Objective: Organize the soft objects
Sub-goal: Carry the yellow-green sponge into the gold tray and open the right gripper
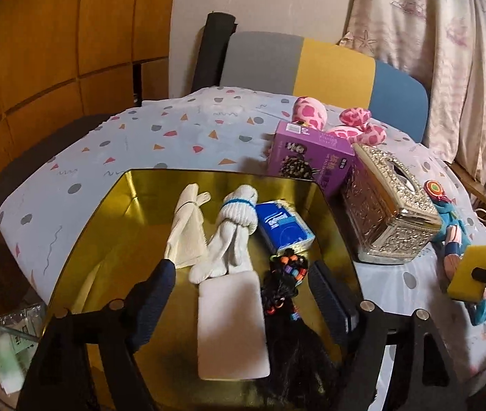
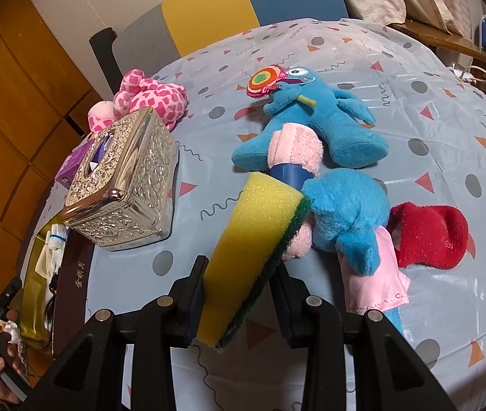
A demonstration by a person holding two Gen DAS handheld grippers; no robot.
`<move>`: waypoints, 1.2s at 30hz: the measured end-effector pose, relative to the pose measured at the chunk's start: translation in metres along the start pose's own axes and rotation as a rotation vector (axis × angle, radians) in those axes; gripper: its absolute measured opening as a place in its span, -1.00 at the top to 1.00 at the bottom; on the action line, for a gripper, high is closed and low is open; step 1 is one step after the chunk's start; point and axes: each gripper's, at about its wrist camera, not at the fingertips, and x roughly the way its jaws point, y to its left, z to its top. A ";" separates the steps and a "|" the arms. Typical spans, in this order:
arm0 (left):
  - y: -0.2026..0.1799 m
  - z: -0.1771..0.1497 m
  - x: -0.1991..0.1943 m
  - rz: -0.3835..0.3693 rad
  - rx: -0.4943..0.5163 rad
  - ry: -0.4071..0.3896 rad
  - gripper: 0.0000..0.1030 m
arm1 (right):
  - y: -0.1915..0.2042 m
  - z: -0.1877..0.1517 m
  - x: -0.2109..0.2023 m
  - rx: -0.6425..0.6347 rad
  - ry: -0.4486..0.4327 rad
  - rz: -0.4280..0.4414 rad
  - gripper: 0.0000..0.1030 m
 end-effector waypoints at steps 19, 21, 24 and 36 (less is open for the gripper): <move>0.029 -0.011 -0.005 0.039 -0.031 0.012 -0.59 | 0.039 -0.008 -0.014 -0.073 -0.010 0.078 0.31; 0.034 -0.010 -0.004 0.042 -0.043 0.013 -0.59 | 0.055 -0.005 -0.021 -0.100 -0.022 0.114 0.31; 0.043 -0.008 -0.005 0.046 -0.067 0.010 -0.59 | 0.085 -0.002 -0.027 -0.173 -0.020 0.184 0.31; 0.071 -0.001 -0.013 0.070 -0.120 -0.016 -0.59 | 0.247 -0.014 0.017 -0.477 0.125 0.442 0.31</move>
